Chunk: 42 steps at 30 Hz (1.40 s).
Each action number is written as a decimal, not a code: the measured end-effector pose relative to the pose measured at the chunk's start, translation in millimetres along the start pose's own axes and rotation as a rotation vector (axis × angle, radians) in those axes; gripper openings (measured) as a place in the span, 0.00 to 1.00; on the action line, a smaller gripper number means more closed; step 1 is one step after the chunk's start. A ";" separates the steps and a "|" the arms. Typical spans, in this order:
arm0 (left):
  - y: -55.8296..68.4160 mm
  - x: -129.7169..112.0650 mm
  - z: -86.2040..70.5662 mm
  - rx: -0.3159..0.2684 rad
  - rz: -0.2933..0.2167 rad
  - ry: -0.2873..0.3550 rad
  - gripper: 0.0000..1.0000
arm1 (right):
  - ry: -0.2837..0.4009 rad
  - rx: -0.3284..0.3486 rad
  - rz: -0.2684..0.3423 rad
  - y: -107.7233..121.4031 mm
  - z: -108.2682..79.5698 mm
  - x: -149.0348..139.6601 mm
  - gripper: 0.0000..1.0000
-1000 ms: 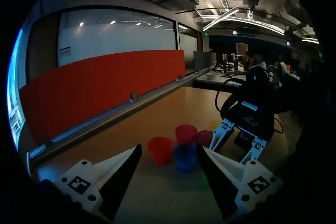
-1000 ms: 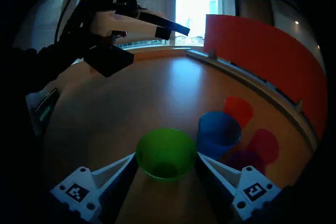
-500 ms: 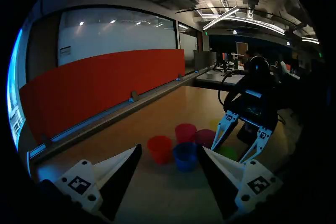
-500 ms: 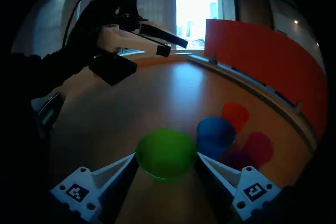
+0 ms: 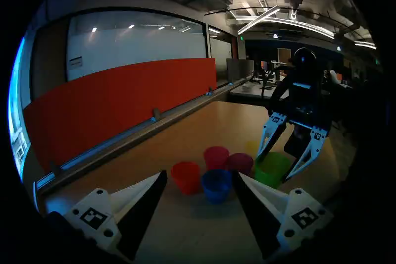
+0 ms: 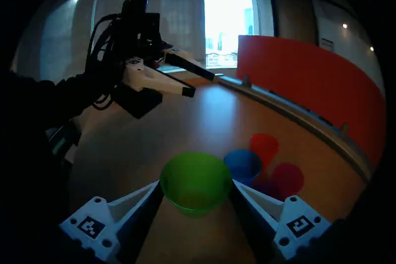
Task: Pour water
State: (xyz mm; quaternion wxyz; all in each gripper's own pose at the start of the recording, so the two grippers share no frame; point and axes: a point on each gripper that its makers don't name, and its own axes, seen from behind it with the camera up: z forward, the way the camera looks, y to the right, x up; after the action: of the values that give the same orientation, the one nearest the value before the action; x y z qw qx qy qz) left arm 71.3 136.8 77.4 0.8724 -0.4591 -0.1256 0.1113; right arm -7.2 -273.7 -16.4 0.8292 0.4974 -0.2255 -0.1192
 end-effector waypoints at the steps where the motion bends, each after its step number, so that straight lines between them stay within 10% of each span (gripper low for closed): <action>1: 0.3 0.0 0.1 -0.001 -0.002 0.000 0.96 | 0.008 -0.001 0.000 0.6 -4.4 2.9 0.92; 22: 9.0 0.6 6.9 -0.020 -0.009 -0.004 0.96 | 0.087 -0.023 -0.045 15.2 -81.7 49.6 0.92; 42: 13.1 1.8 9.0 -0.028 -0.009 -0.007 0.96 | 0.207 -0.019 -0.055 15.4 -107.7 81.3 0.92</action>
State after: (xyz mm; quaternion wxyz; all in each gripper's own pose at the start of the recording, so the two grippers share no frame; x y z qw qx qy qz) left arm 69.0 151.6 71.6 0.8659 -0.4704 -0.1324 0.1072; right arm 116.2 -217.7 -25.5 0.8491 0.5052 -0.1236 -0.0922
